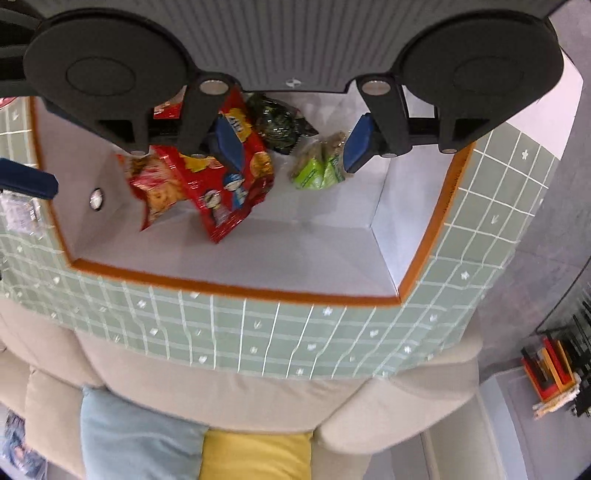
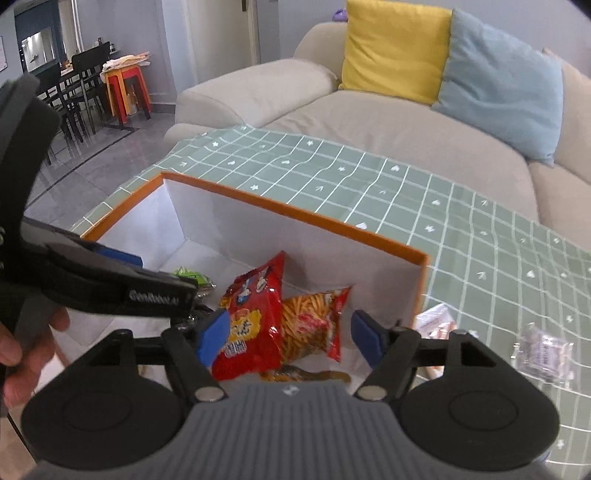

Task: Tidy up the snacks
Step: 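Move both grippers away from the box back over the remaining snacks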

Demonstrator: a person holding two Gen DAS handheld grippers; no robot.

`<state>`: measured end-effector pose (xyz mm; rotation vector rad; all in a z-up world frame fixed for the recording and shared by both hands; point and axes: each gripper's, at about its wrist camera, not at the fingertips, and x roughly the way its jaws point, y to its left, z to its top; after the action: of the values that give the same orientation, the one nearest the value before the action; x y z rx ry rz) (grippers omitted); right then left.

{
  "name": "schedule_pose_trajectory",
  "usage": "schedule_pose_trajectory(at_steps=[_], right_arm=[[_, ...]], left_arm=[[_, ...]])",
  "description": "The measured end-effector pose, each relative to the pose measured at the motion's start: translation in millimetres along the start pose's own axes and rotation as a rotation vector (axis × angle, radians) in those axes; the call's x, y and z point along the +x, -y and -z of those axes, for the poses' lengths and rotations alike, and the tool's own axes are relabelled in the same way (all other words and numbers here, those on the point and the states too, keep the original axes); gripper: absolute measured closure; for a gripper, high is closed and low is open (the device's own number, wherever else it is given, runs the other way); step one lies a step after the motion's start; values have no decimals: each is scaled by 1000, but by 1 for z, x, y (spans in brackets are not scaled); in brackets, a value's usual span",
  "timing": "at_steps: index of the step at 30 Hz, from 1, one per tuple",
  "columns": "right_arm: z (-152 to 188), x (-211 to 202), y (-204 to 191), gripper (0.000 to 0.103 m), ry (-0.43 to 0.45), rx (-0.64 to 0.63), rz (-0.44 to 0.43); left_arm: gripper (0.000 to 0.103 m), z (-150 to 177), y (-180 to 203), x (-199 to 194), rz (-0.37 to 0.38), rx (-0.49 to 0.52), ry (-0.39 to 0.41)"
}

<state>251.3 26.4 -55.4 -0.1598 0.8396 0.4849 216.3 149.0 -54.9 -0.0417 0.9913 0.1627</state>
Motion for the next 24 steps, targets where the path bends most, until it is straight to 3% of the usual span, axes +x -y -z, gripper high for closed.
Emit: schedule_pose_trajectory(at_steps=[11, 21, 24], right_arm=[[40, -65, 34, 28, 98, 80, 137], [87, -114, 80, 28, 173, 186, 221], [106, -122, 87, 21, 185, 158, 252]], left_arm=[[30, 29, 38, -63, 71, -8, 199], [30, 66, 99, -99, 177, 118, 318], [30, 79, 120, -102, 199, 176, 324]])
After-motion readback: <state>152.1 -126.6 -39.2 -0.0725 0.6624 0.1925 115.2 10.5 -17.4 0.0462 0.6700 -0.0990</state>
